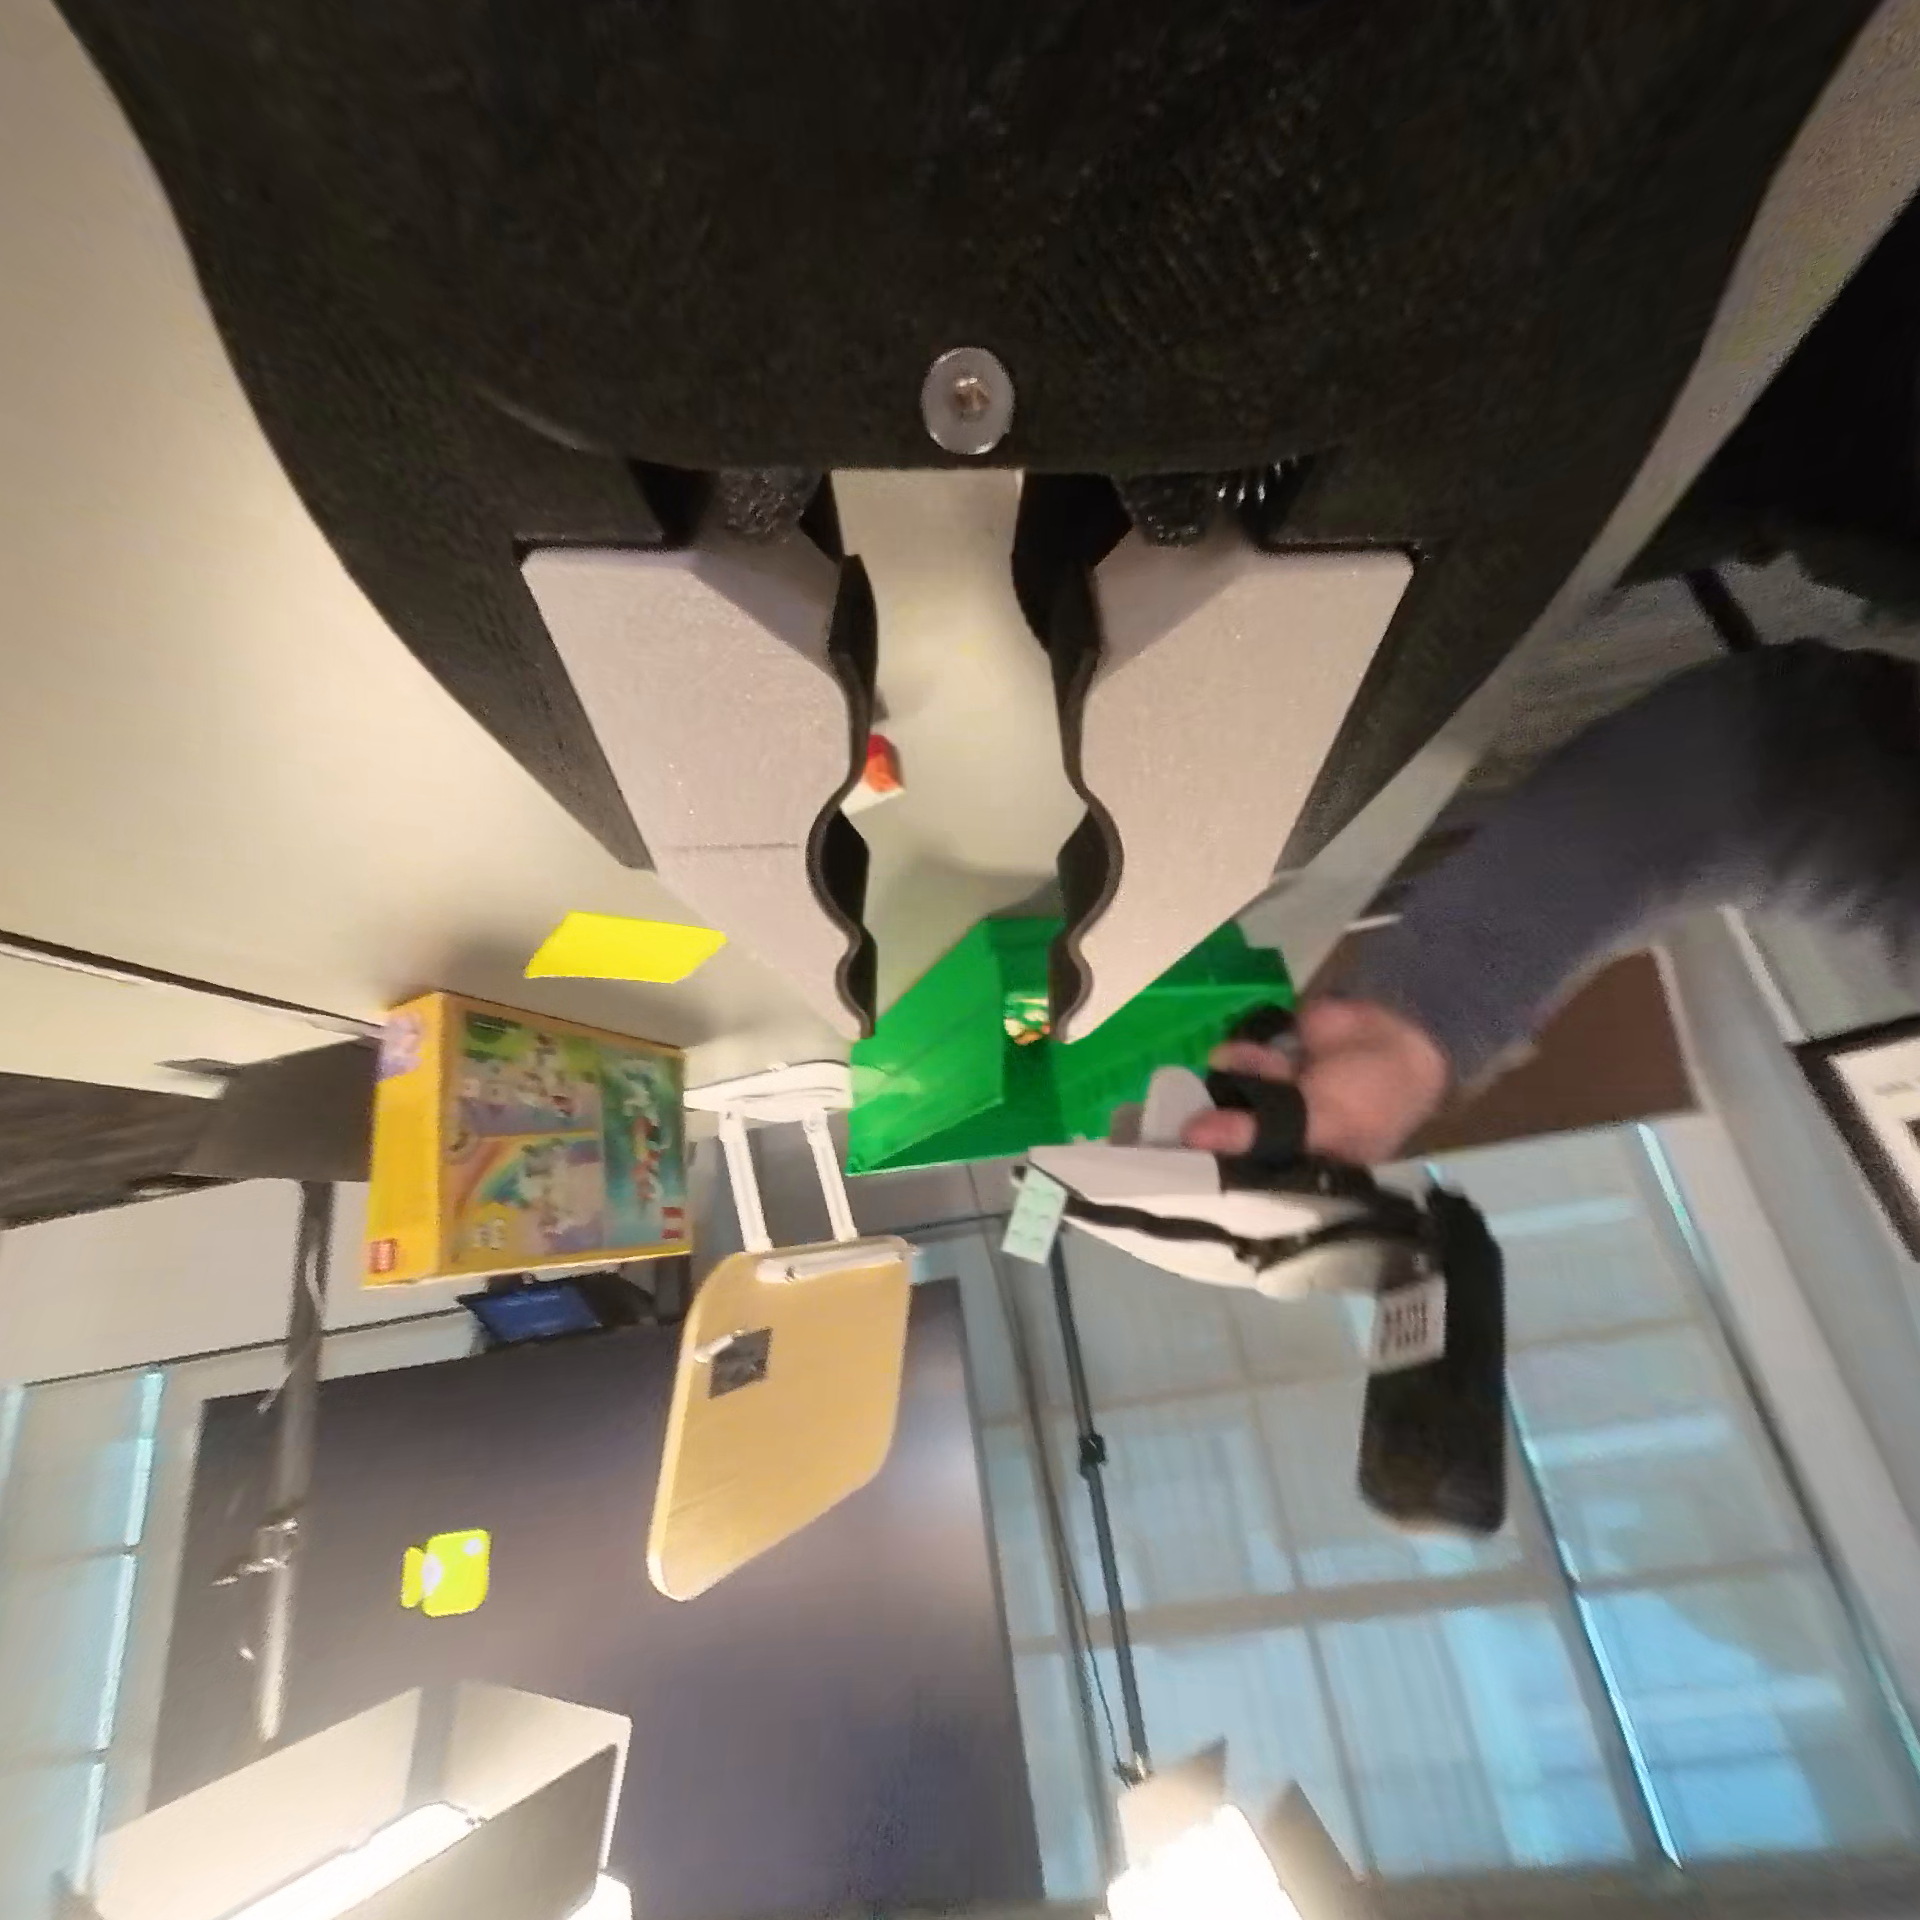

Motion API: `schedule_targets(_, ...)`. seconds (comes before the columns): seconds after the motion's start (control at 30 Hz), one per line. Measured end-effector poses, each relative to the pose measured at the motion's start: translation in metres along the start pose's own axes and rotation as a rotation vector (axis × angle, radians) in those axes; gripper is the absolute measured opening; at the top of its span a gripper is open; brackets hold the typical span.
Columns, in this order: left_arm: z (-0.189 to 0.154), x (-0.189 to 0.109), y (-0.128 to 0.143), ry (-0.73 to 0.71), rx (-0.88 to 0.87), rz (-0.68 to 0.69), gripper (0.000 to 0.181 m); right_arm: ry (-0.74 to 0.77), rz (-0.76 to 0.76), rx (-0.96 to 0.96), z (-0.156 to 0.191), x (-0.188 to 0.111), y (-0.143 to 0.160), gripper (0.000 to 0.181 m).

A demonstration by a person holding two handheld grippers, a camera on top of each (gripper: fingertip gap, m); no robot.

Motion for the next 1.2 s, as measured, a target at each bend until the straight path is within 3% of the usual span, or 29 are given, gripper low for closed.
schedule_targets(0.1, 0.06, -0.033, 0.015, -0.025, -0.288, 0.353, 0.011, 0.032, 0.049, -0.047, 0.001, 0.003, 0.001, 0.028)
schedule_targets(0.23, 0.114, -0.065, 0.048, -0.24, -0.493, 0.705, 0.013, 0.069, 0.113, -0.088, 0.0, 0.004, 0.005, 0.025)
schedule_targets(0.4, 0.135, -0.067, 0.085, -0.306, -0.587, 0.942, 0.052, 0.094, 0.141, -0.083, -0.004, 0.002, 0.005, 0.025)
schedule_targets(0.5, 0.131, -0.072, 0.078, -0.428, -0.545, 0.894, 0.056, 0.115, 0.155, -0.092, -0.006, 0.001, 0.006, 0.025)
schedule_targets(0.6, 0.099, -0.066, 0.033, -0.47, -0.34, 0.566, 0.05, 0.142, 0.174, -0.135, -0.006, 0.001, 0.006, 0.025)
schedule_targets(0.67, 0.054, -0.042, 0.012, -0.226, -0.227, 0.373, 0.041, 0.151, 0.189, -0.15, -0.006, 0.002, 0.007, 0.025)
schedule_targets(0.73, 0.011, -0.008, 0.005, 0.077, -0.229, 0.275, 0.038, 0.151, 0.199, -0.153, -0.006, 0.003, 0.008, 0.025)
schedule_targets(0.8, -0.018, 0.027, 0.015, 0.214, -0.219, 0.329, 0.041, 0.156, 0.195, -0.163, -0.005, 0.002, 0.007, 0.024)
schedule_targets(0.93, -0.046, 0.079, 0.042, 0.272, -0.194, 0.483, 0.05, 0.161, 0.211, -0.178, -0.005, 0.002, 0.008, 0.024)
schedule_targets(1.03, -0.048, 0.097, 0.054, 0.228, -0.175, 0.548, 0.048, 0.156, 0.232, -0.199, -0.003, 0.004, 0.009, 0.024)
schedule_targets(1.1, -0.049, 0.101, 0.058, 0.228, -0.161, 0.553, 0.036, 0.156, 0.269, -0.24, -0.001, 0.006, 0.011, 0.025)
schedule_targets(1.13, -0.049, 0.101, 0.058, 0.23, -0.15, 0.543, 0.021, 0.156, 0.297, -0.277, 0.001, 0.007, 0.012, 0.025)
schedule_targets(1.2, -0.048, 0.098, 0.057, 0.222, -0.097, 0.524, 0.015, 0.175, 0.369, -0.4, 0.005, 0.009, 0.015, 0.03)
Point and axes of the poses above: each gripper's, where its closed fingertips meet, x out along the fingers, y out of its underside, z = x × y across the jaws, the point moved 9 cm from there along -x, back along the fingers, and after that the axes turned 6 degrees about z, right-handed, at the moved point
